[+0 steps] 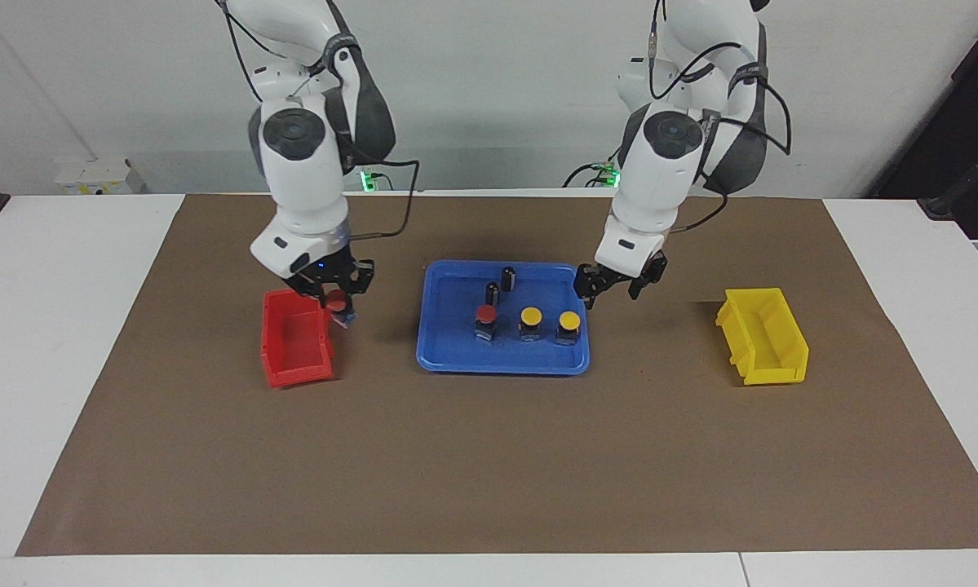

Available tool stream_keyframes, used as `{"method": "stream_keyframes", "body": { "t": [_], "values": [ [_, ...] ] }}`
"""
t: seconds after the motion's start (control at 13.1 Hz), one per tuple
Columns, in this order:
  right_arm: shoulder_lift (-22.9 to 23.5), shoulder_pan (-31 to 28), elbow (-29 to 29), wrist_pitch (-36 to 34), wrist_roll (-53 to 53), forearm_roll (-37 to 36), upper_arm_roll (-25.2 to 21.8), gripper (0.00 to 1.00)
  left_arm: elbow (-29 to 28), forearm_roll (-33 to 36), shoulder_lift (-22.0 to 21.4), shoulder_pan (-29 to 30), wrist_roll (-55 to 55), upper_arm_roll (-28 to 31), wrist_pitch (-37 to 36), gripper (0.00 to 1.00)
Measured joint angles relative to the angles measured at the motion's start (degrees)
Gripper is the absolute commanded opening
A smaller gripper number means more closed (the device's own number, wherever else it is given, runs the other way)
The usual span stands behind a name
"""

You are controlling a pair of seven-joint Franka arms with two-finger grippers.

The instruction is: Sort red and yellow buttons by color

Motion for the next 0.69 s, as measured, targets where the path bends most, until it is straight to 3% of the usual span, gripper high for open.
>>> {"method": "stream_keyframes", "body": {
  "t": [0.23,0.69],
  "values": [
    [-0.7,-4.7,-5.5,5.1,-6.0,0.0,0.0,0.27,-3.0,-0.2,0.7,-1.5,-1.8,0.0,3.9,0.69],
    [-4.6,-5.3,-21.5,22.3,-6.8,0.0,0.2,0.28,-6.7,-0.2,0.9,-4.2,-4.0,-0.1,8.5,0.69]
  ]
}}
